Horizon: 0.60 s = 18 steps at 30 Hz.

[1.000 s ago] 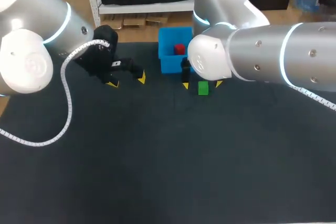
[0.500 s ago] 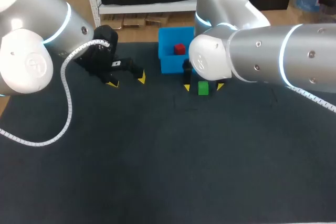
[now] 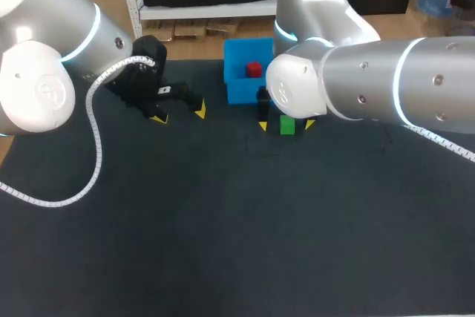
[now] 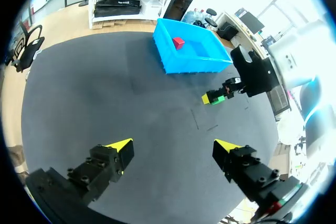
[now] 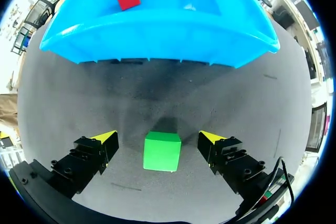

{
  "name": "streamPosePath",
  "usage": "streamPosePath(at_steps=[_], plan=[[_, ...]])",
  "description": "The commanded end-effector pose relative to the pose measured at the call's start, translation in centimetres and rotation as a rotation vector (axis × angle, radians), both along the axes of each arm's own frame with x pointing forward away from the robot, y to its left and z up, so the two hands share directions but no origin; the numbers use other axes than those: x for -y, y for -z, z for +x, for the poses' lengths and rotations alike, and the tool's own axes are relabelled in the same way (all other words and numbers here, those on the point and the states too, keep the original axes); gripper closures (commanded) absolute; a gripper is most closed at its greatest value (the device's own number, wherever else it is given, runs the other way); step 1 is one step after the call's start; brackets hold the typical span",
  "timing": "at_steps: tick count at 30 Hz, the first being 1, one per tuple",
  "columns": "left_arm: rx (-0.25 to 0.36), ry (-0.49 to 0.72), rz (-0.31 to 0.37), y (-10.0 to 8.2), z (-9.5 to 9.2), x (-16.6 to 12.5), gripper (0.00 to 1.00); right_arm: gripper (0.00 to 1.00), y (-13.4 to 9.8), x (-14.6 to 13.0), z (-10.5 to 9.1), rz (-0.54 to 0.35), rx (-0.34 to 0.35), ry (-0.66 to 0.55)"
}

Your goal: Use the left arm to pick the red cube and place it into the blue plastic box first, then use the right arm to grasp the green cube and put it into the same blue plastic box after the first action is fully finished.

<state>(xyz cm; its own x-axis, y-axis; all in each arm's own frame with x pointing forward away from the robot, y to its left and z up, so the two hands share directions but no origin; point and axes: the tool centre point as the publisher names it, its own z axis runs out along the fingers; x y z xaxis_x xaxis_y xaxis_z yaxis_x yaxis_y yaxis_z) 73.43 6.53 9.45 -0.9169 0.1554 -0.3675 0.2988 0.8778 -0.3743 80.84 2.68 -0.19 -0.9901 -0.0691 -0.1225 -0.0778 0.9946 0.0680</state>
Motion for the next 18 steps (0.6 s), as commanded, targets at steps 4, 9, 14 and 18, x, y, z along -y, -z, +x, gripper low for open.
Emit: streamPosePath(at_steps=[4, 9, 14, 18], plan=[[0.0, 0.002, -0.003, 0.07, 0.14, -0.01, 0.0, 0.0, 0.25, 0.13, 0.02, -0.004, 0.002, 0.004], [0.0, 0.002, -0.003, 0.07, 0.14, -0.01, 0.0, 0.0, 0.39, 0.23, -0.16, -0.004, -0.002, 0.008], [0.0, 0.002, -0.003, 0.07, 0.14, -0.01, 0.0, 0.0, 0.48, 0.23, -0.23, -0.003, -0.002, 0.01], [0.0, 0.002, -0.003, 0.07, 0.14, -0.01, 0.0, 0.29, 0.5, 0.22, -0.27, -0.001, -0.001, 0.012]])
